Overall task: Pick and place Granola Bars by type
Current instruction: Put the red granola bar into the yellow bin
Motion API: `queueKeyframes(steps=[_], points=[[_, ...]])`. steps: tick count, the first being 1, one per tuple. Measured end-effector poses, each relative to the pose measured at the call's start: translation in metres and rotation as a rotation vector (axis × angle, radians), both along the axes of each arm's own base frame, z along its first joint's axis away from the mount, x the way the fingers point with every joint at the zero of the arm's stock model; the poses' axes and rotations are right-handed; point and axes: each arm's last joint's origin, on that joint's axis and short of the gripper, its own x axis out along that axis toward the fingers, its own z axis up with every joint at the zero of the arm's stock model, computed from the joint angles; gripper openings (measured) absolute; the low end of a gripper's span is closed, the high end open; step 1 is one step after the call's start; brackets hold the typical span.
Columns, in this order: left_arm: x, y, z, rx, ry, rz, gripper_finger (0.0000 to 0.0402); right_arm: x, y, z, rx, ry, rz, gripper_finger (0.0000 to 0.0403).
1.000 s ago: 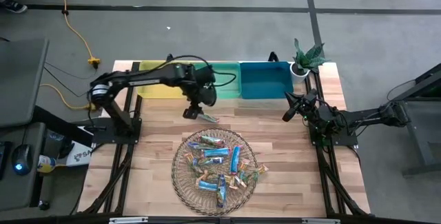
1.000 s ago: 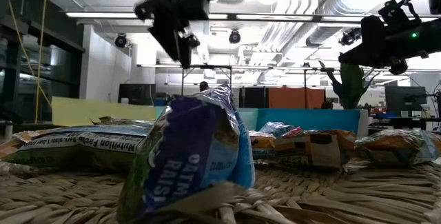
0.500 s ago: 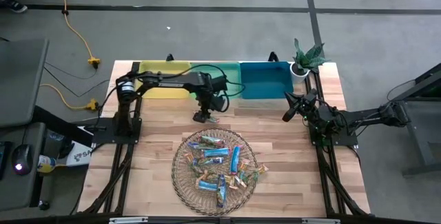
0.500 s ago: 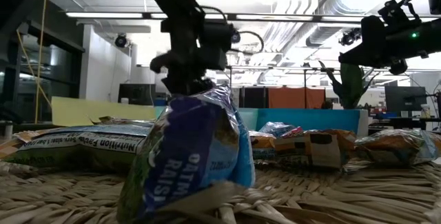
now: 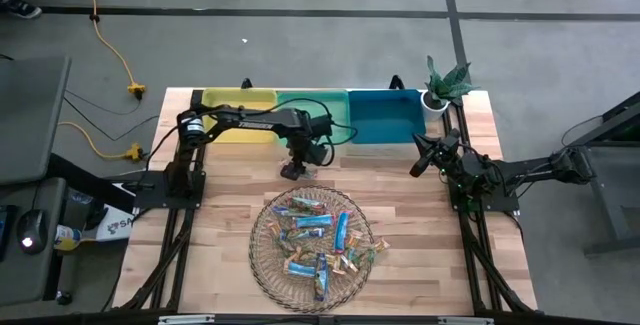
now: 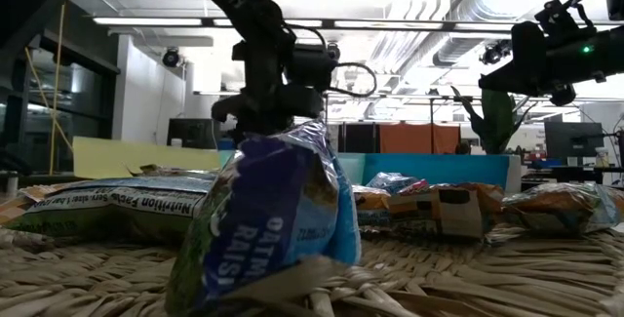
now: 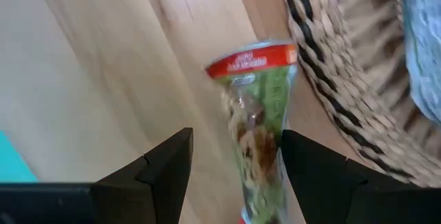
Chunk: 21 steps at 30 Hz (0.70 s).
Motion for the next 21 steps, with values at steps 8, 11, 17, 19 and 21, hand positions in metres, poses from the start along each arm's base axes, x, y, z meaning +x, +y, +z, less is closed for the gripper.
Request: queueKeyframes(steps=[8,11,17,19,21], points=[[0.0006,0.0000,-0.0103,-0.020,0.033,0.008,0.0218,0.0006,0.0006,0.0000,0.001,0.000,0.029,0.0000],[0.0009,0.0000,-0.0103,-0.027,0.034,0.036,0.0218,0.0011,0.0011,-0.0003,0.002,0.003,0.052,0.0000],[0.0016,0.0000,-0.0104,-0.013,0.048,0.103,0.0218,0.0018,0.0019,-0.0001,0.003,0.000,0.090,0.0000],[0.0016,0.0004,-0.0105,0.006,0.057,0.127,0.0218,0.0018,0.0019,0.0000,0.003,0.000,0.092,0.0000],[0.0017,0.0006,-0.0106,0.024,0.063,0.144,0.0218,0.0018,0.0019,0.0000,0.003,0.000,0.092,0.0000]])
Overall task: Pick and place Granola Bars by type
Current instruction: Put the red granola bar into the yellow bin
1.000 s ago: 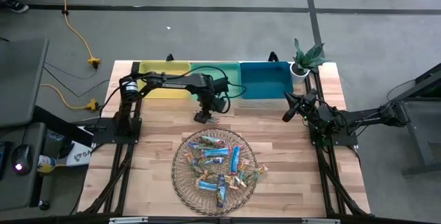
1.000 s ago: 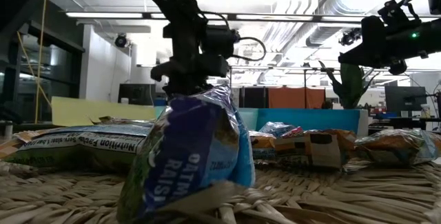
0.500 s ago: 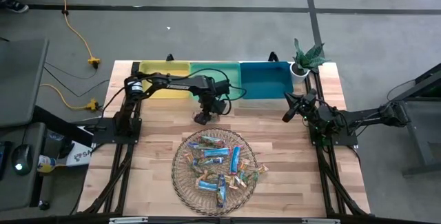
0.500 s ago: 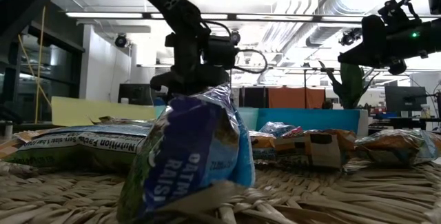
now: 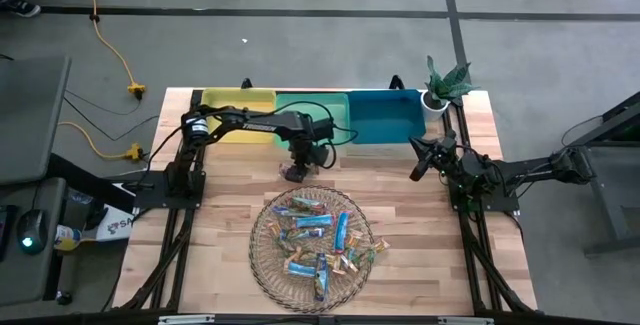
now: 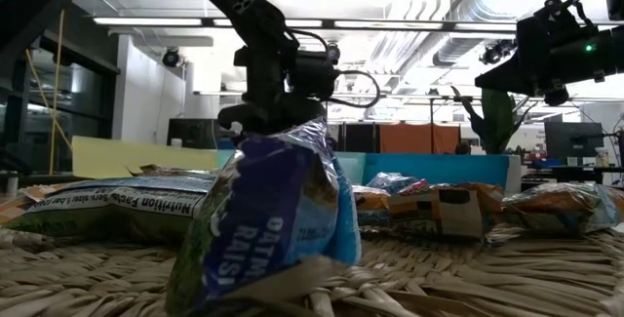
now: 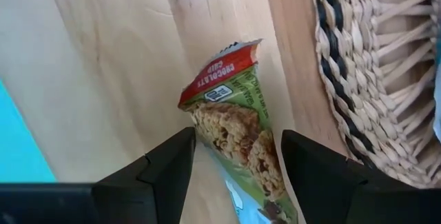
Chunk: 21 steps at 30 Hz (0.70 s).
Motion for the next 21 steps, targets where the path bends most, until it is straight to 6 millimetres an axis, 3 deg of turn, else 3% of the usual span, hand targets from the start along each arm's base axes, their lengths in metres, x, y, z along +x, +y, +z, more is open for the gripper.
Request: queueKeyframes(steps=[21], points=[[0.015,-0.031,0.000,0.226,-0.011,0.074,0.0218,0.000,0.000,0.000,0.000,0.000,0.005,0.0000]])
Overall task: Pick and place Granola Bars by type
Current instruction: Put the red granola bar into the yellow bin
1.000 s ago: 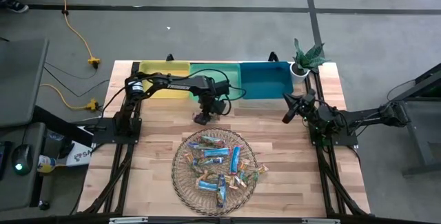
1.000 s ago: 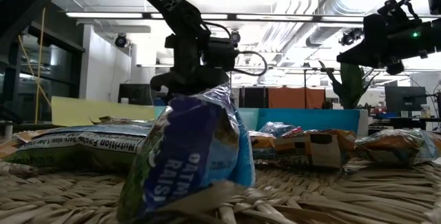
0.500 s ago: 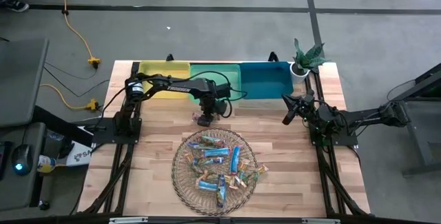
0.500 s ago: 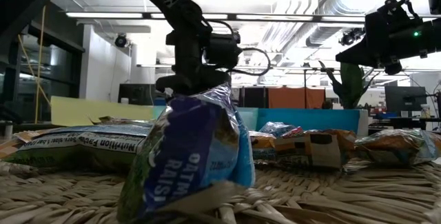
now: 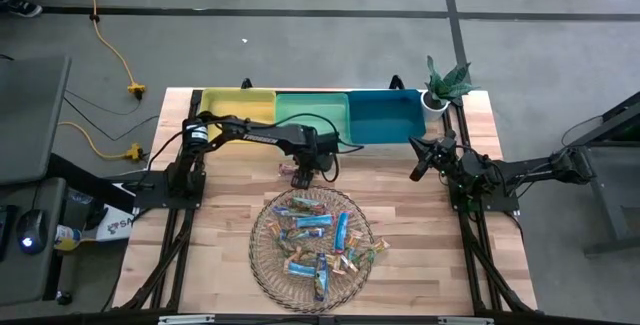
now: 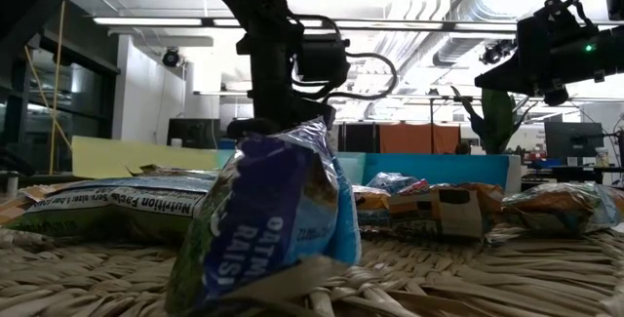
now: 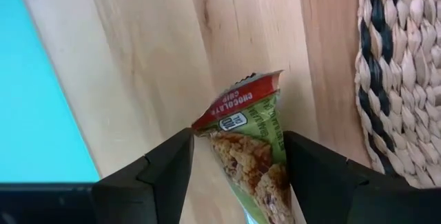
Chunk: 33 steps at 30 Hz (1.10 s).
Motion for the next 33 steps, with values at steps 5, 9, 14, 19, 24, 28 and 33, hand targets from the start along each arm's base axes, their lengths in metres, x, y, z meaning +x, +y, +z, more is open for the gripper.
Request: queueKeyframes(steps=[5,9,14,19,24,28,33], points=[[0.0000,-0.0015,-0.0001,-0.008,0.000,0.030,0.0218,0.0001,0.0001,-0.0001,0.000,0.000,0.003,0.0000],[-0.0002,-0.0019,-0.0002,-0.019,0.000,0.049,0.0211,0.0001,0.0001,0.0001,0.000,-0.001,0.003,0.0000],[-0.0006,-0.0027,-0.0005,-0.046,0.001,0.057,0.0172,0.0001,0.0001,0.0000,0.000,0.000,0.003,0.0000],[-0.0009,-0.0031,-0.0007,-0.057,0.004,0.056,0.0127,0.0001,0.0001,0.0000,0.000,0.000,0.003,0.0000],[-0.0005,-0.0030,-0.0005,-0.058,0.001,0.062,0.0109,0.0001,0.0001,0.0001,0.000,-0.001,0.003,0.0000],[-0.0017,-0.0032,0.0010,-0.058,0.008,0.062,0.0107,0.0001,0.0001,0.0000,0.000,0.000,0.003,0.0000],[-0.0054,-0.0038,0.0083,-0.061,0.043,0.075,0.0106,0.0001,0.0001,0.0000,0.000,0.000,0.003,0.0000]])
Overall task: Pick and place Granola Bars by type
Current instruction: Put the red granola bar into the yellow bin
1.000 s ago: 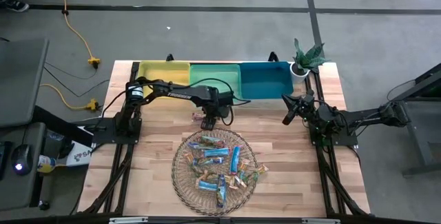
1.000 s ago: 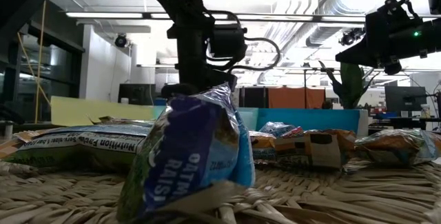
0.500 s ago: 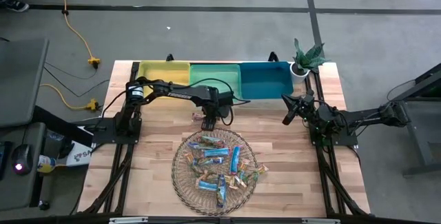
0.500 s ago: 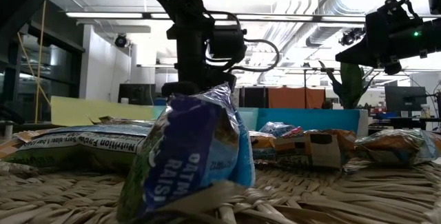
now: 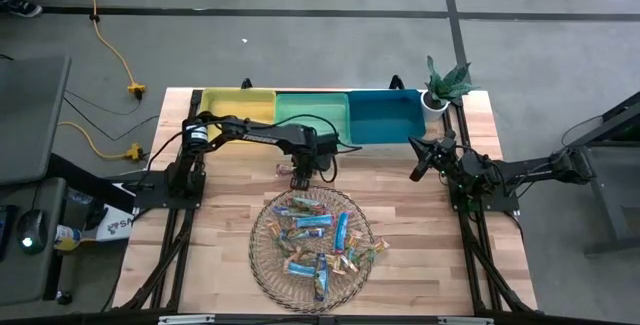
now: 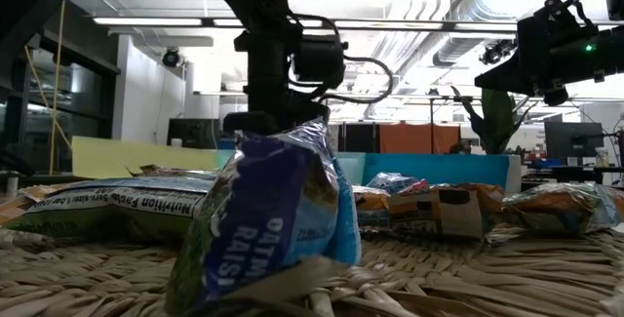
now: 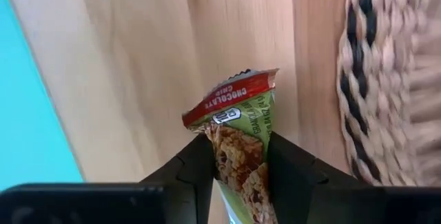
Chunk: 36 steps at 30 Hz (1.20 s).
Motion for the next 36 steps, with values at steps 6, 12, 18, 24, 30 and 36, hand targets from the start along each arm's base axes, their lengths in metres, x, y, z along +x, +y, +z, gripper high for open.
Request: queueKeyframes(steps=[6,12,18,24,30,36], points=[[0.003,0.000,0.027,-0.023,-0.062,0.029,0.0106,0.000,0.000,0.000,0.000,0.000,0.009,0.0000],[-0.004,0.004,0.067,-0.097,-0.192,0.039,0.0106,0.001,0.001,-0.001,0.000,0.011,0.021,0.0000],[-0.022,0.015,0.111,-0.170,-0.359,0.083,0.0106,0.001,0.001,-0.001,0.000,0.015,0.023,0.0000],[-0.051,0.027,0.161,-0.197,-0.537,0.092,0.0106,0.001,0.001,-0.001,0.000,0.016,0.022,0.0000],[-0.080,0.031,0.211,-0.196,-0.785,0.083,0.0106,0.001,0.001,-0.001,0.000,0.015,0.023,0.0000],[-0.104,0.022,0.264,-0.176,-1.101,0.034,0.0106,0.001,0.001,-0.002,-0.001,0.025,0.023,0.0000]])
